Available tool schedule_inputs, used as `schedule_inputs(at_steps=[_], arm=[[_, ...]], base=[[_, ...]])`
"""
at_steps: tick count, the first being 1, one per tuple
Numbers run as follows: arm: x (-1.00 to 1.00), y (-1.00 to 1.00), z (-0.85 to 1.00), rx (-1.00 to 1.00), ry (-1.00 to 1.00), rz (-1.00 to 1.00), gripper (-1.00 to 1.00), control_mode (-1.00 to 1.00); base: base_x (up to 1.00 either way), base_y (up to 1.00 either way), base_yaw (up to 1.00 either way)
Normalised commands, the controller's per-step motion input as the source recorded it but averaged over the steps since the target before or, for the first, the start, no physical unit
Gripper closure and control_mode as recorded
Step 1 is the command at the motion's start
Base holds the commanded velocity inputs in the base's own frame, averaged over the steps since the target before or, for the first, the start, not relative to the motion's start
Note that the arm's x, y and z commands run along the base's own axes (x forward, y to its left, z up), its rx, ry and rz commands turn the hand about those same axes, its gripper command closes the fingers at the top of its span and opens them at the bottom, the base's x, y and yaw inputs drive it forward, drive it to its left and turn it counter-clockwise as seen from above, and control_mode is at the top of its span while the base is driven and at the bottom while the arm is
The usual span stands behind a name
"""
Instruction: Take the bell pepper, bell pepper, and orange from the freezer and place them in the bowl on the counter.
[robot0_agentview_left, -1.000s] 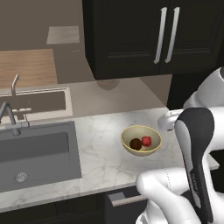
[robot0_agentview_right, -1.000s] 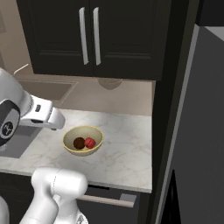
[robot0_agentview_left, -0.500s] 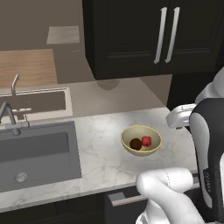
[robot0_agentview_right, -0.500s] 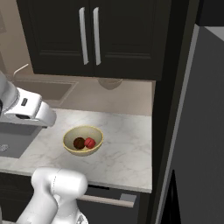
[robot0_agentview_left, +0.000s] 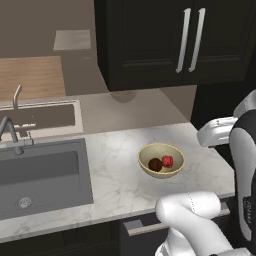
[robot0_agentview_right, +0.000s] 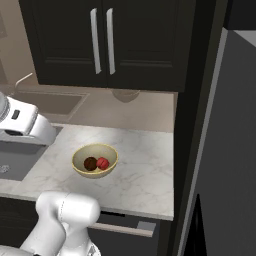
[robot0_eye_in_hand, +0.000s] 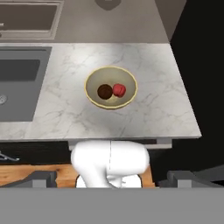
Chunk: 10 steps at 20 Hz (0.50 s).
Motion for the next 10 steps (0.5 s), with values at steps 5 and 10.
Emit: schedule_inputs(at_steps=[5, 10], arm=[[-0.3, -0.01, 0.05, 0.0, 0.01, 0.0, -1.0, -1.0], [-0.15, 0.0, 0.0, 0.0, 0.0, 0.0, -1.0, -1.0]], base=[[0.0, 0.0, 0.0], [0.0, 0.0, 0.0]])
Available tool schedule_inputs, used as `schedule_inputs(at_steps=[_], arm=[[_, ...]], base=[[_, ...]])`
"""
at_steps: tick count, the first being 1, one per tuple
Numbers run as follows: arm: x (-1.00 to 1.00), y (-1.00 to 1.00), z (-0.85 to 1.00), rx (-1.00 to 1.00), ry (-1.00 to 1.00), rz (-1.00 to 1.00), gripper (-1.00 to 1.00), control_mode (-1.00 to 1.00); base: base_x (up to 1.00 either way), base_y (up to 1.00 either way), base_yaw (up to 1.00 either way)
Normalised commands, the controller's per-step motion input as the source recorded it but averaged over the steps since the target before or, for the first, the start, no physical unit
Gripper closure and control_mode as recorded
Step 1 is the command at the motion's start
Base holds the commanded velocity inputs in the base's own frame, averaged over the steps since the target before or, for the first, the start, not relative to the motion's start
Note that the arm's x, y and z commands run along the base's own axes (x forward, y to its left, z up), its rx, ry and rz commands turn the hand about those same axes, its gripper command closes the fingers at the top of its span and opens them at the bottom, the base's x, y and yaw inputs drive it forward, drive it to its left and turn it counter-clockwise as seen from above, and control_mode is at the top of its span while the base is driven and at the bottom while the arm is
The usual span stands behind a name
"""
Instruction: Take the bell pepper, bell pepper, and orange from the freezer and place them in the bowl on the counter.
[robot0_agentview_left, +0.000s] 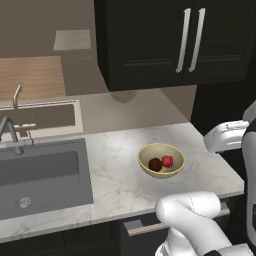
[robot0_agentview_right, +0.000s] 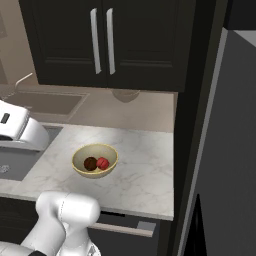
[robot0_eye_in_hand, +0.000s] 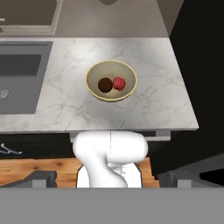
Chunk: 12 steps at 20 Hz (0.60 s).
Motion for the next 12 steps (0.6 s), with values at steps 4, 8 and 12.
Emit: schedule_inputs(at_steps=[4, 8, 12], arm=[[-0.04, 0.0, 0.0, 0.0, 0.0, 0.0, -1.0, -1.0], [0.0, 0.0, 0.0, 0.0, 0.0, 0.0, -1.0, -1.0], [0.0, 0.0, 0.0, 0.0, 0.0, 0.0, -1.0, 1.0]], base=[[0.0, 0.0, 0.0], [0.0, 0.0, 0.0], [-0.36, 0.06, 0.0]])
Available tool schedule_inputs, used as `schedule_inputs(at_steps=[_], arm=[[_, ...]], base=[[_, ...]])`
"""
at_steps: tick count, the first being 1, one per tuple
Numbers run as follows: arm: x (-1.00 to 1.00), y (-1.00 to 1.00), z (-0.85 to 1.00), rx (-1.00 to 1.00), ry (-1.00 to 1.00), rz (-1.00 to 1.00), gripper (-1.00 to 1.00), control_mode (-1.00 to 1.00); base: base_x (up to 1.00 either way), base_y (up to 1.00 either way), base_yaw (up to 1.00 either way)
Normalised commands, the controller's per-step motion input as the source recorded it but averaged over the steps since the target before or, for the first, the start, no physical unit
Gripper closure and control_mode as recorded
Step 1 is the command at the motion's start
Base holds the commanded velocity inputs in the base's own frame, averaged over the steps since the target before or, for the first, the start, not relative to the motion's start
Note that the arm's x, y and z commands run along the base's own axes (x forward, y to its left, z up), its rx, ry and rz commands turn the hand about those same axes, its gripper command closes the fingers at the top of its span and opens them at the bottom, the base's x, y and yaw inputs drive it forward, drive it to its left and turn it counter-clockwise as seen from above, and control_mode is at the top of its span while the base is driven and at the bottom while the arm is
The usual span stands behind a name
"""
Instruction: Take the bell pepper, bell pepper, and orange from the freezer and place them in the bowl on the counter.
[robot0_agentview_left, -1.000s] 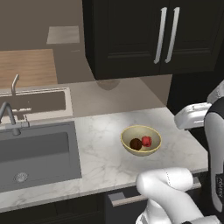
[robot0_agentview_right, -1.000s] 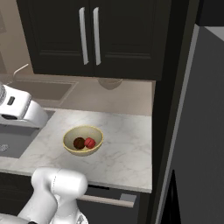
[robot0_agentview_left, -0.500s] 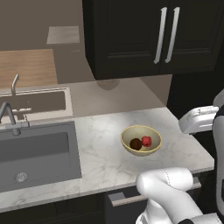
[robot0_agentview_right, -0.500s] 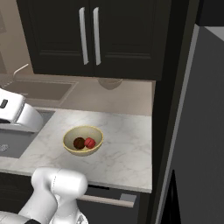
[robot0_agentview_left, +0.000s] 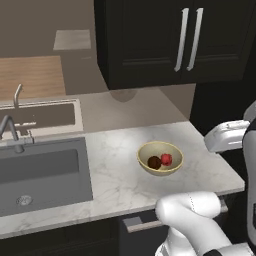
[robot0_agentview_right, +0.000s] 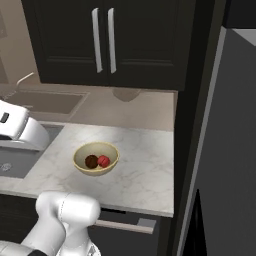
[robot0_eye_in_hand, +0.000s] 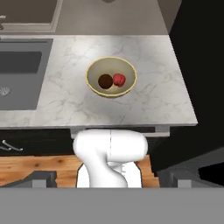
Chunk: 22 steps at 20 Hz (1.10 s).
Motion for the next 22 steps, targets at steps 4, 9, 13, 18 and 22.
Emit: schedule_inputs(at_steps=[4, 9, 13, 18, 22], arm=[[0.0, 0.0, 0.0, 0.0, 0.0, 0.0, -1.0, 1.0], [0.0, 0.0, 0.0, 0.0, 0.0, 0.0, -1.0, 1.0], [0.0, 0.0, 0.0, 0.0, 0.0, 0.0, -1.0, 1.0], [0.0, 0.0, 0.0, 0.0, 0.0, 0.0, -1.0, 1.0], [0.0, 0.0, 0.0, 0.0, 0.0, 0.0, -1.0, 1.0]], base=[[-0.74, 0.7, -0.05], [-0.83, 0.93, -0.27], [-0.92, 0.13, -0.79], [-0.61, 0.15, -0.92], [-0.53, 0.12, -0.91]])
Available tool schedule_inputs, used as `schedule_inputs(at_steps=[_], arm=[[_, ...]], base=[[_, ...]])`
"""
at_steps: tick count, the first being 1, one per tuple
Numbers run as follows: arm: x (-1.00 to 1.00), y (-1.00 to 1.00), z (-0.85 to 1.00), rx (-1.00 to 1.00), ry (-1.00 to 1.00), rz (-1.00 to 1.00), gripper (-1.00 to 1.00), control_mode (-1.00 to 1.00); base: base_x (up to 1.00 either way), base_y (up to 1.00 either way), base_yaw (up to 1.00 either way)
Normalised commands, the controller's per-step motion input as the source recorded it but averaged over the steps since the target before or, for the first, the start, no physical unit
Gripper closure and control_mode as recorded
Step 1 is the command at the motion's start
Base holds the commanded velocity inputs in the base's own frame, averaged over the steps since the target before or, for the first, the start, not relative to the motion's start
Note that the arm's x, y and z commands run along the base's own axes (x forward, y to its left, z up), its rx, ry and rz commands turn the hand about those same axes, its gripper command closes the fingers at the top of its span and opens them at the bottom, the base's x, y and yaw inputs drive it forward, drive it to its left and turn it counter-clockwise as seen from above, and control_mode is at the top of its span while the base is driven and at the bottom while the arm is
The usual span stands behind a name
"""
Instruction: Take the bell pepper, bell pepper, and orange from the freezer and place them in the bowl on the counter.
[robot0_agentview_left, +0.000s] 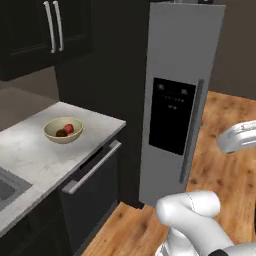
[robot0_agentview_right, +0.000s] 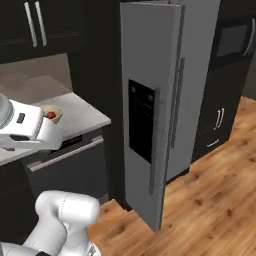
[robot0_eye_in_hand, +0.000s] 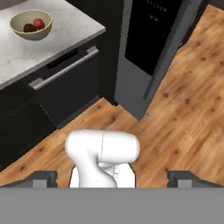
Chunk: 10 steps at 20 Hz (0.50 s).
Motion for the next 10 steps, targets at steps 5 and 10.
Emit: schedule_inputs(at_steps=[5, 10], arm=[[0.0, 0.0, 0.0, 0.0, 0.0, 0.0, -1.0, 1.0], [0.0, 0.0, 0.0, 0.0, 0.0, 0.0, -1.0, 1.0]], base=[[-0.48, 0.01, -0.84], [-0.14, -0.13, -0.72]])
